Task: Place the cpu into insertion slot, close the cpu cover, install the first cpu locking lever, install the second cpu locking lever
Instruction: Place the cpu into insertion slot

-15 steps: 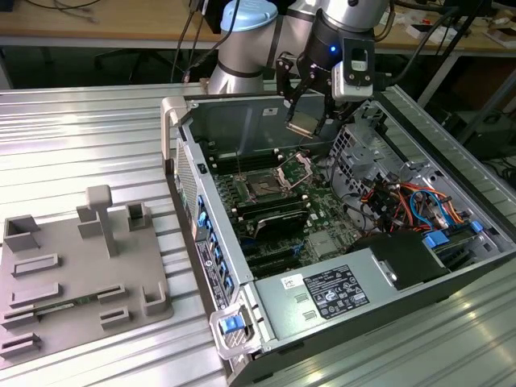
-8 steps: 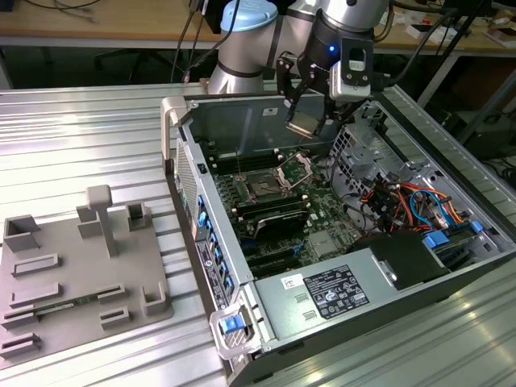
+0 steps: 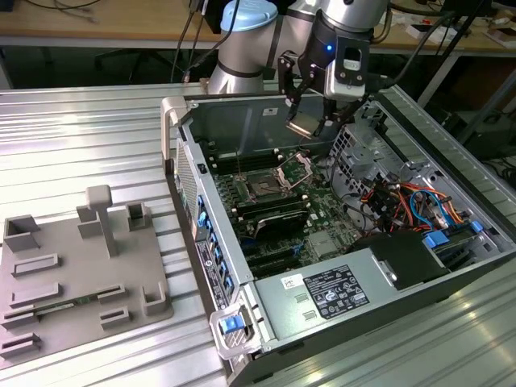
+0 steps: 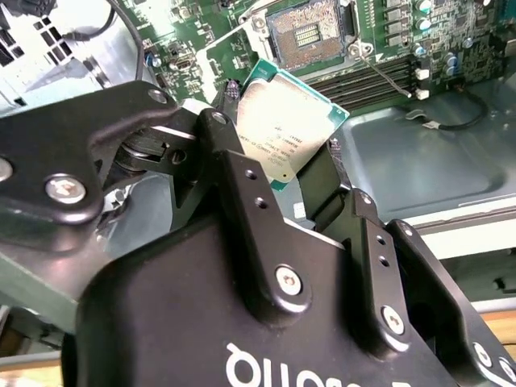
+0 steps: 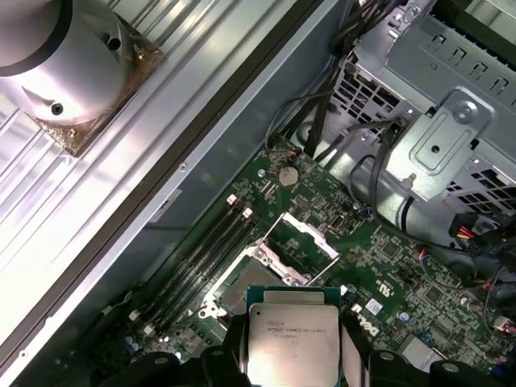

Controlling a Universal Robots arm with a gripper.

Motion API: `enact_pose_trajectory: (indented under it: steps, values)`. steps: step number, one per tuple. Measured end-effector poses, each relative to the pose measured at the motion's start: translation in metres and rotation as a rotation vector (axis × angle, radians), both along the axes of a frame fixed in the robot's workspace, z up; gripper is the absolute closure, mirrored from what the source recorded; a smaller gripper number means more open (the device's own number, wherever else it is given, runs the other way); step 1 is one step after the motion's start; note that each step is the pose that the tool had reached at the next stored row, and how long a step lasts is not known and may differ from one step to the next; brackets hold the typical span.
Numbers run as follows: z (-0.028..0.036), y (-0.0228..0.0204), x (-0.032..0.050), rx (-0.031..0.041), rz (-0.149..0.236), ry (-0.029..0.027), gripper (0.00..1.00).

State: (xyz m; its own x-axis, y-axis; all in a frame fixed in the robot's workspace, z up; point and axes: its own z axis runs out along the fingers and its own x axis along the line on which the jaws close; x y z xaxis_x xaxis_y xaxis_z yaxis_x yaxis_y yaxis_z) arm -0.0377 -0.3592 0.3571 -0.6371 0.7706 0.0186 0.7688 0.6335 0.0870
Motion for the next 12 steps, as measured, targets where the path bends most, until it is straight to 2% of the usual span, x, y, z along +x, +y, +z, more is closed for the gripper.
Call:
enact_pose_trajectory:
  steps: [12]
  values:
    - [-0.0019,0.0,0.0,-0.0001,-0.103,0.0001,0.45]
